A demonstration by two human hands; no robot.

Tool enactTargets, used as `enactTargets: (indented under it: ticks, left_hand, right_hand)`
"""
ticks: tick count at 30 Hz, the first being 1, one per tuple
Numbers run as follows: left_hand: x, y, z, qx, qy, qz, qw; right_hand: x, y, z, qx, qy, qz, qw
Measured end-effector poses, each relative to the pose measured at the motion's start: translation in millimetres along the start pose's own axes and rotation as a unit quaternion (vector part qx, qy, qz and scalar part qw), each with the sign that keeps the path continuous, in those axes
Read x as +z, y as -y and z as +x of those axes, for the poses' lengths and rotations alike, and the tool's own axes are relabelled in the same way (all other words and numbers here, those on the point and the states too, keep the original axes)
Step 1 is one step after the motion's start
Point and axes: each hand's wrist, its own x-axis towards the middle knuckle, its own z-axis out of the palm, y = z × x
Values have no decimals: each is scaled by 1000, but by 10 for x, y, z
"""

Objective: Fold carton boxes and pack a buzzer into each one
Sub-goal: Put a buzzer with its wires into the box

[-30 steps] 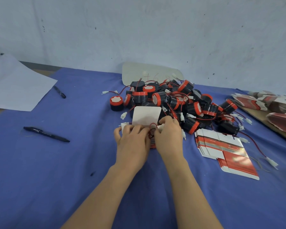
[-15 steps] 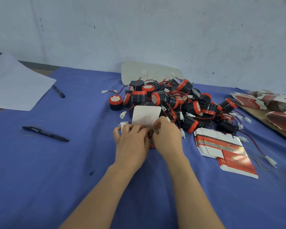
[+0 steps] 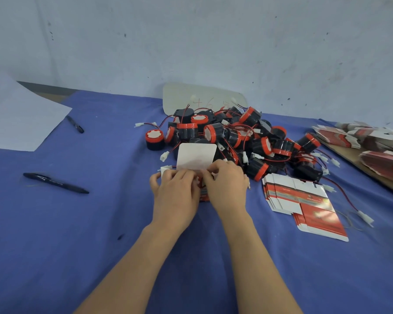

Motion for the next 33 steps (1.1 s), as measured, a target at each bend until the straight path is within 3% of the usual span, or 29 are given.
enactTargets:
  ticks: [7, 19, 26, 33]
  left_hand:
    - [-12, 1, -15, 13, -2, -1, 1000]
    - [-56, 38, -8, 55, 38, 6, 998]
    - [-45, -43, -39, 80, 71, 103, 989]
    - [-21, -71, -36, 73, 75, 96, 990]
  right_hand:
    - [83, 30, 35, 8, 7, -60, 998]
    - [48, -30, 107, 42, 24, -14, 999]
    - [-120, -101, 100, 13, 90, 4, 996]
    - [-169, 3, 39, -41, 186, -125, 974]
